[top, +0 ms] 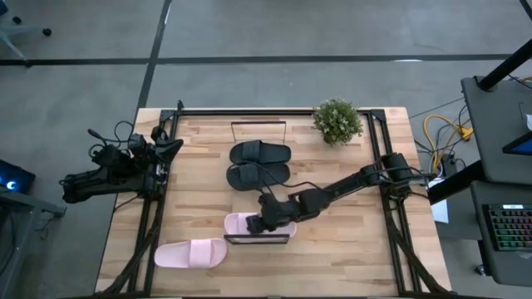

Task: Pick and place slides into the shelf
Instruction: Put the right light pink slide on the shelf

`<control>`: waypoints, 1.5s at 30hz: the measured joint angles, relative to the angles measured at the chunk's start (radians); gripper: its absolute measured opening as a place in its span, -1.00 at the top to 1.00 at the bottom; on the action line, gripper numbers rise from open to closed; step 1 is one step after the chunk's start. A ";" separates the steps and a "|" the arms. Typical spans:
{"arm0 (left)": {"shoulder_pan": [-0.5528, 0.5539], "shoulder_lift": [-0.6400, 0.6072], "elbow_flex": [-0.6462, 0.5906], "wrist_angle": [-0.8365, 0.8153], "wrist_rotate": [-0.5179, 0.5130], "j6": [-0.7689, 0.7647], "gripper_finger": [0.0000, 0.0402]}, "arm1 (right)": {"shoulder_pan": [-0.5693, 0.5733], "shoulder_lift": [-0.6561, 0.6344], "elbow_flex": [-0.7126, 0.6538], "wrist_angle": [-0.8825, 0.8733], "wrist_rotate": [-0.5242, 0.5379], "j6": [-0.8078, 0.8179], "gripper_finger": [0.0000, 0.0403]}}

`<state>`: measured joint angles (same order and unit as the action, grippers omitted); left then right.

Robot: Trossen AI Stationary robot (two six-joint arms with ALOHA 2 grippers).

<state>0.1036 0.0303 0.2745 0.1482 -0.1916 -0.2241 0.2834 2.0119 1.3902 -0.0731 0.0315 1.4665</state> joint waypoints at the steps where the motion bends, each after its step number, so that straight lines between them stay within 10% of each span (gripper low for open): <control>1: 0.000 0.000 0.000 0.000 0.000 0.000 0.98 | 0.000 0.000 0.010 -0.017 0.002 -0.011 0.21; 23: 0.000 0.000 0.004 -0.001 0.018 -0.004 0.98 | -0.001 -0.105 0.113 -0.298 0.279 -0.106 0.09; 39: 0.000 0.014 0.019 -0.243 0.435 -0.426 0.98 | 0.096 -0.397 0.113 -0.635 0.822 -0.164 0.12; 45: 0.000 0.039 0.042 -0.234 0.409 -0.451 0.98 | 0.098 -0.522 0.113 -0.628 0.850 -0.354 0.16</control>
<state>0.1036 0.0695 0.3165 -0.0854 0.2175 -0.6753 0.3817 1.4898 1.5028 -0.7008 0.8817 1.1127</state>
